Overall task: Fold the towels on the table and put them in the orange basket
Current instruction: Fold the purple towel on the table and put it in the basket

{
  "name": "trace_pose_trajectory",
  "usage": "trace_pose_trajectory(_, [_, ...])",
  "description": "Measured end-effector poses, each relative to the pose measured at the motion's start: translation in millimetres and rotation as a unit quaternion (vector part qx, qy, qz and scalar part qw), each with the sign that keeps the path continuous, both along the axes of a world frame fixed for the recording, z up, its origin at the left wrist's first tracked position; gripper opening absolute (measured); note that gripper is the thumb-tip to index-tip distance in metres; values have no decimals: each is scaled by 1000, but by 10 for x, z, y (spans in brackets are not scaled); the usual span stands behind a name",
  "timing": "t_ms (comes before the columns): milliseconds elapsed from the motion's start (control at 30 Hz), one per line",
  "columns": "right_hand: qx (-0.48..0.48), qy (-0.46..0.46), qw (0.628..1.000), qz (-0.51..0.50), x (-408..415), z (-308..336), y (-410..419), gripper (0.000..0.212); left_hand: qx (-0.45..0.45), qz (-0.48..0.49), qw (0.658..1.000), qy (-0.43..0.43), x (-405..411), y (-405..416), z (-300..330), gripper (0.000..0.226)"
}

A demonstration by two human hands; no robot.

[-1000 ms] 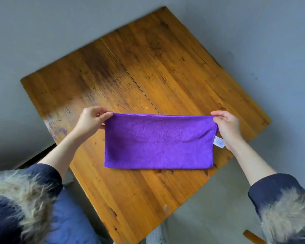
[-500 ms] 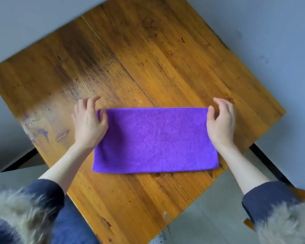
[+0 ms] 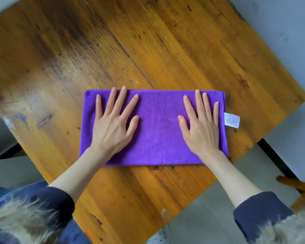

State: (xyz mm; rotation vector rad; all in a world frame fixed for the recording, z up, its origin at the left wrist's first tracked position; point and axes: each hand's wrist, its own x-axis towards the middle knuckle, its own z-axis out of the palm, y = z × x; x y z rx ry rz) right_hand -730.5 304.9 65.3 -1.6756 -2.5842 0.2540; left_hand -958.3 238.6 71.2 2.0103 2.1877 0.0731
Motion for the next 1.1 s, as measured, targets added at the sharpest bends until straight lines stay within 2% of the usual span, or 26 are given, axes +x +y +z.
trace_pose_trajectory(233, [0,12,1000,14,305,-7,-431,53,10,22,1000,-9,27,-601,-6,54])
trace_pose_trajectory(367, [-8,-14,1000,8,310,-19,-446,54,4,13,1000,21,30,-609,-41,54])
trace_pose_trajectory(467, [-9,-13,1000,-2,218,35,-497,55,14,-1,1000,8,6,-609,-50,52])
trace_pose_trajectory(667, [-8,-6,990,140,-237,103,-870,56,82,25,994,-62,-68,-766,12,43])
trace_pose_trajectory(733, [-19,-25,983,180,-386,83,-964,57,93,71,992,-54,-122,-899,36,44])
trace_pose_trajectory(833, [-31,-75,978,193,-537,44,-1071,59,78,207,973,-63,-214,-1128,87,49])
trace_pose_trajectory(1000, [-50,-82,985,144,-775,46,-1126,59,24,404,907,-119,-326,-1236,152,48])
trace_pose_trajectory(1100, [-58,-83,986,130,-1008,88,-1101,59,-12,480,864,-153,-404,-1074,222,51])
